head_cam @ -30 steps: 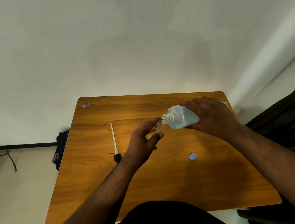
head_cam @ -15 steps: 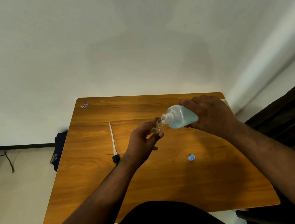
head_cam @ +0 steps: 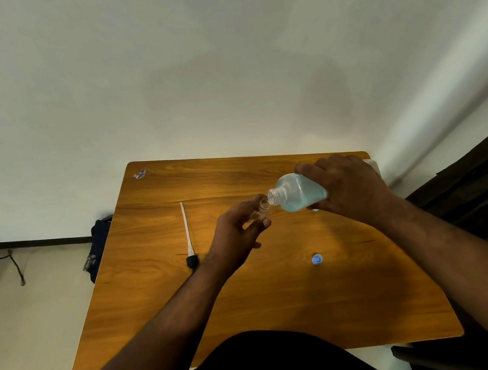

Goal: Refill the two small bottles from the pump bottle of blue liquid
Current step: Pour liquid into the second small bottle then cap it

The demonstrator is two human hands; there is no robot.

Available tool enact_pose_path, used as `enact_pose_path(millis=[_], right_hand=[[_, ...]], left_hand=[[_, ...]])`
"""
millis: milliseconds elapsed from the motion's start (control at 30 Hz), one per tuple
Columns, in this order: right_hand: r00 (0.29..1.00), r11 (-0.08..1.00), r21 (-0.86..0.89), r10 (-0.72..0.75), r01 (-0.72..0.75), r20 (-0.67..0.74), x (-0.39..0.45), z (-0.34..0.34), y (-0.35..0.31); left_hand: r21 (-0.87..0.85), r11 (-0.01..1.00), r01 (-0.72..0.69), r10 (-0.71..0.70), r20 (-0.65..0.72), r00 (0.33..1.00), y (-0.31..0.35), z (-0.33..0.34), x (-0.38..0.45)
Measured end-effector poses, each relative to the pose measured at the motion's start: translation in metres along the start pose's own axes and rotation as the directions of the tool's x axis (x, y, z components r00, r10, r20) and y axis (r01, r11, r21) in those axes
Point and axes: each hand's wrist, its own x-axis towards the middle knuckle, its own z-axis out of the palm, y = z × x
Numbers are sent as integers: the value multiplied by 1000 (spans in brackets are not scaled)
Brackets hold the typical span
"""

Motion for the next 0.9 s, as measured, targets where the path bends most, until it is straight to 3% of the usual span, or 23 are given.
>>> enact_pose_path(millis=[900], right_hand=[[1000,1000,-21,7,-6,25,-1,-3,2]], left_hand=[[-48,999,13,-11,36,999,1,2,1]])
